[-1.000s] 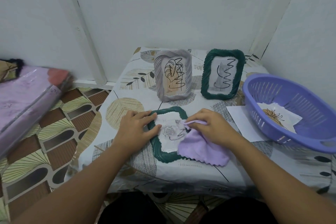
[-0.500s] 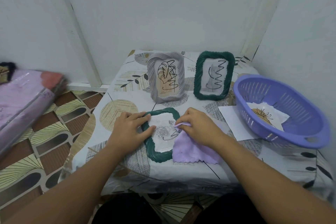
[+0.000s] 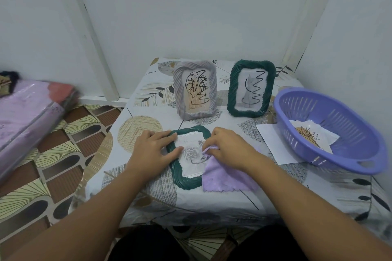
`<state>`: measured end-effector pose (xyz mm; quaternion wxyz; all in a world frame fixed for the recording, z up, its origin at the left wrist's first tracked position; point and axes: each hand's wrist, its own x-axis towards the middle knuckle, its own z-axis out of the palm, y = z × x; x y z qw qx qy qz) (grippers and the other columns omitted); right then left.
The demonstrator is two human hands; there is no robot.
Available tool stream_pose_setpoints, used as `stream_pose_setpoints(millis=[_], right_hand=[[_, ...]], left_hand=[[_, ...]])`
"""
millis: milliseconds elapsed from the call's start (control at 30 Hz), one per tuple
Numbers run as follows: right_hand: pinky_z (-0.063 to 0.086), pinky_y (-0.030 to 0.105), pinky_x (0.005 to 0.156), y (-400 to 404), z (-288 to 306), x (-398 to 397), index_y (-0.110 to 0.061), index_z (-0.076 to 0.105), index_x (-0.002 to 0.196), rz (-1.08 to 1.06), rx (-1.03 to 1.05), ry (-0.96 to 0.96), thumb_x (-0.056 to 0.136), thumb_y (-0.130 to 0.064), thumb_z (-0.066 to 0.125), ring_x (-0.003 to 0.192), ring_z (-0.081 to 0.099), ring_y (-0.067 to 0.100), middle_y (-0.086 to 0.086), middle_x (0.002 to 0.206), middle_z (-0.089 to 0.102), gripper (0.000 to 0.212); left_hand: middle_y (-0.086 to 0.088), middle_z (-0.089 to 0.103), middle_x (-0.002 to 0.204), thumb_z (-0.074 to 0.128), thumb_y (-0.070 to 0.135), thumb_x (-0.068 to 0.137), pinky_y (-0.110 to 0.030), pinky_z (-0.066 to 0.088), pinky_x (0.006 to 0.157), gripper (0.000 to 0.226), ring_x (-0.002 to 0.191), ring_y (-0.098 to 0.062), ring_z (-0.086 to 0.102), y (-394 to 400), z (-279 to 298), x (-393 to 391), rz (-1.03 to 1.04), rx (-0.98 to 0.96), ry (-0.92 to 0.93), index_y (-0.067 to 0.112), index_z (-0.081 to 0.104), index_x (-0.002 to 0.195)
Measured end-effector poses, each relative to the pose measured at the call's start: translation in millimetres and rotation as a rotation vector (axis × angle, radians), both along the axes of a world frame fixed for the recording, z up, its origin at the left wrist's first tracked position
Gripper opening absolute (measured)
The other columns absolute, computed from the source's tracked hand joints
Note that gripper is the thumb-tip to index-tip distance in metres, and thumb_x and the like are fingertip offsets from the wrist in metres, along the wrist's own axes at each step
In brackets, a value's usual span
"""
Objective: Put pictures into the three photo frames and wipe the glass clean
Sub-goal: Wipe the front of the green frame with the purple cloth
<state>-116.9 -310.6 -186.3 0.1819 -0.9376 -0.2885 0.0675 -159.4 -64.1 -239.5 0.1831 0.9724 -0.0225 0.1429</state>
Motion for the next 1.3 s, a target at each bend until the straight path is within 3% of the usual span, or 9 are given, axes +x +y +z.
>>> stream_pose_setpoints(millis=[233,367,600,767,933,1033,1133,1300], right_hand=[[0.045,0.034,0.082,2.0,0.6,0.9,-0.033,0.078,0.109,-0.044,0.051,-0.033,0.098,-0.028,0.064,0.097,0.056,0.02,-0.001,0.104,0.055,0.018],[0.047,0.035,0.088,-4.0,4.3,-0.4,-0.032,0.079,0.104,0.03,0.005,0.049,0.095,-0.026,0.066,0.098,0.057,0.019,-0.002,0.102,0.056,0.017],[0.045,0.034,0.085,2.7,1.0,1.9,-0.031,0.078,0.111,-0.028,0.034,-0.025,0.097,-0.028,0.064,0.099,0.057,0.021,0.0,0.105,0.056,0.019],[0.047,0.034,0.086,-7.0,3.9,2.8,-0.032,0.079,0.103,0.04,0.003,0.058,0.095,-0.028,0.068,0.096,0.058,0.017,-0.004,0.1,0.057,0.015],[0.046,0.035,0.084,2.7,1.2,3.3,-0.031,0.078,0.11,-0.022,0.015,-0.034,0.098,-0.028,0.064,0.098,0.057,0.02,-0.001,0.104,0.056,0.019],[0.047,0.035,0.086,1.2,3.9,4.0,-0.03,0.079,0.107,0.011,0.004,0.014,0.096,-0.027,0.067,0.097,0.057,0.019,-0.003,0.101,0.055,0.016],[0.044,0.032,0.079,-4.2,8.0,6.3,-0.032,0.079,0.104,0.025,-0.058,0.021,0.096,-0.029,0.067,0.095,0.056,0.017,-0.009,0.095,0.052,0.015],[0.037,0.03,0.074,8.2,0.6,3.5,-0.031,0.076,0.11,-0.043,-0.039,-0.084,0.098,-0.024,0.063,0.095,0.058,0.021,-0.003,0.101,0.053,0.019]], left_hand=[[0.02,0.055,0.142,0.036,0.081,0.082,-0.038,0.039,0.097,0.071,0.105,-0.012,0.036,0.8,-2.2,0.5,0.0,0.002,-0.004,0.042,0.06,0.135],[0.021,0.054,0.143,0.034,0.082,0.082,-0.036,0.037,0.097,0.072,0.107,-0.012,0.037,1.2,-2.7,1.4,0.001,0.006,0.0,0.043,0.06,0.136],[0.022,0.053,0.144,0.034,0.083,0.082,-0.036,0.037,0.099,0.073,0.108,-0.013,0.038,1.8,-2.3,1.7,0.004,0.016,0.015,0.043,0.059,0.137],[0.021,0.055,0.143,0.035,0.082,0.082,-0.034,0.036,0.096,0.072,0.107,-0.013,0.038,1.5,-3.8,1.6,-0.004,0.011,0.002,0.042,0.06,0.136],[0.019,0.056,0.142,0.036,0.082,0.082,-0.032,0.034,0.093,0.072,0.107,-0.014,0.039,3.0,-5.3,2.8,-0.003,0.02,-0.006,0.041,0.061,0.136],[0.018,0.057,0.142,0.035,0.081,0.081,-0.032,0.036,0.095,0.072,0.107,-0.014,0.039,2.1,-4.8,2.3,-0.005,0.019,-0.015,0.041,0.061,0.135],[0.018,0.057,0.142,0.035,0.082,0.081,-0.033,0.037,0.095,0.073,0.108,-0.014,0.039,1.2,-3.4,2.0,-0.003,0.013,-0.009,0.041,0.061,0.135],[0.02,0.055,0.142,0.035,0.082,0.081,-0.032,0.036,0.095,0.073,0.108,-0.013,0.038,1.6,-3.5,2.1,-0.001,0.02,-0.003,0.041,0.06,0.136]])
